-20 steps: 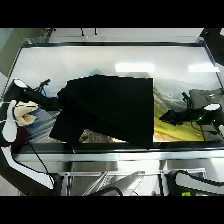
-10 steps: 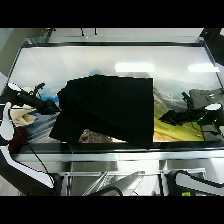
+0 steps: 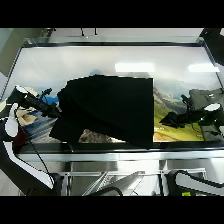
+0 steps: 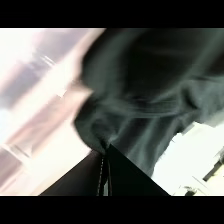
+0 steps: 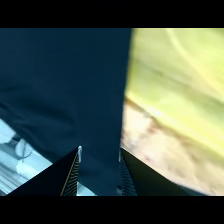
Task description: Fold the shirts.
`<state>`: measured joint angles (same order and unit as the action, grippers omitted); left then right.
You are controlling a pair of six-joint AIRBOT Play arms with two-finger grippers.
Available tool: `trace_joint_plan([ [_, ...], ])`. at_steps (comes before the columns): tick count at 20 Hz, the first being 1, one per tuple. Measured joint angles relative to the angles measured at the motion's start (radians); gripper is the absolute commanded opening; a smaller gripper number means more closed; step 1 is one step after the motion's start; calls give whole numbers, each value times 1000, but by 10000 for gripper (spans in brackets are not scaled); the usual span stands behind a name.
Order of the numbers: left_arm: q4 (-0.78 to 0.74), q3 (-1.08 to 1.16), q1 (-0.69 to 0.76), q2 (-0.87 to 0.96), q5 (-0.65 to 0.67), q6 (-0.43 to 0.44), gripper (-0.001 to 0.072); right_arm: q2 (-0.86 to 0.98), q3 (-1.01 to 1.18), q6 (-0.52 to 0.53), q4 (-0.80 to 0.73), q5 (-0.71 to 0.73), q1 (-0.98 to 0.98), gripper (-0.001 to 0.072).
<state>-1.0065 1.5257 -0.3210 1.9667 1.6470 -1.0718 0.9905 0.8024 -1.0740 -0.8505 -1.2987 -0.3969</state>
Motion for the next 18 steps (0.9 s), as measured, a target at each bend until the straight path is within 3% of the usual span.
trace_joint_plan([
  [5,2,0,26,2,43,-1,14,0,-88,-106,-58,11,9,302],
  [12,5,0,27,-32,45,-19,14,-1,-272,-128,31,98,149,290],
  [13,5,0,23,-43,41,-19,14,-2,-282,-128,37,116,175,250],
  [14,5,0,18,-53,37,-19,14,-1,-289,-128,45,129,196,86],
  [15,5,0,12,-66,36,-19,14,-1,-295,-121,43,152,216,32],
  [18,6,0,-5,-122,35,-19,14,-8,-299,-45,113,193,246,24],
])
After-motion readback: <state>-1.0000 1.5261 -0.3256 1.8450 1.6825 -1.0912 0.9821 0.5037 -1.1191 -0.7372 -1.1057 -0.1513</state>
